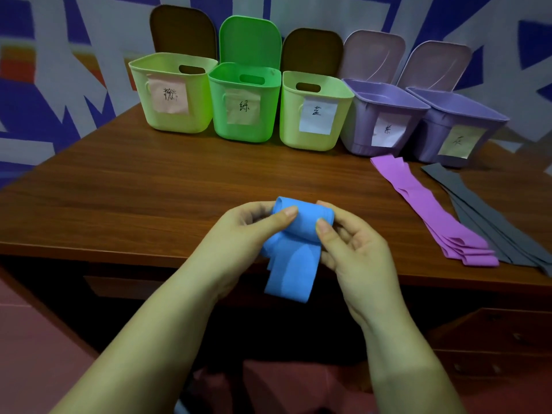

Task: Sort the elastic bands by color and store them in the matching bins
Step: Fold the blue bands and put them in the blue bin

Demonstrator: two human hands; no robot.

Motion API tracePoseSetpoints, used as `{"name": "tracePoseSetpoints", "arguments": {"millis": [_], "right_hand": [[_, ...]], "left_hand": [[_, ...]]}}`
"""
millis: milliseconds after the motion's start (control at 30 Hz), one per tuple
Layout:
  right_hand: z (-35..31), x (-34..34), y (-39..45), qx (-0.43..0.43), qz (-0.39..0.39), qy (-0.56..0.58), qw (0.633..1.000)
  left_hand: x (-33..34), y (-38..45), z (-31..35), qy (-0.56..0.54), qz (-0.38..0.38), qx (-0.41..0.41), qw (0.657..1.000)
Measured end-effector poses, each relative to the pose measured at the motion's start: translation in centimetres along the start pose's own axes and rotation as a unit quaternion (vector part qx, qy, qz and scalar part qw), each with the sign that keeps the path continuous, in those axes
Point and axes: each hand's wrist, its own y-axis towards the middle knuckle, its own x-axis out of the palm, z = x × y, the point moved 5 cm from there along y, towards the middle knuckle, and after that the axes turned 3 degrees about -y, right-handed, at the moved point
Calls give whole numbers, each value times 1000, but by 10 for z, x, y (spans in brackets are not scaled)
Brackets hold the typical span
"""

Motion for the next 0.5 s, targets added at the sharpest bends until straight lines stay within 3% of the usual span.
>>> {"name": "tracePoseSetpoints", "arguments": {"millis": [200, 333, 500], "right_hand": [[-1, -1, -1, 8, -36, 53, 998], [1, 0, -1, 59, -50, 98, 992], [1, 1, -3, 52, -60, 20, 997]], "left_hand": [[-5, 2, -2, -7, 5, 27, 1000], [-4, 0, 0, -6, -17, 57, 998], [-3, -2, -1, -9, -26, 70, 997]]}}
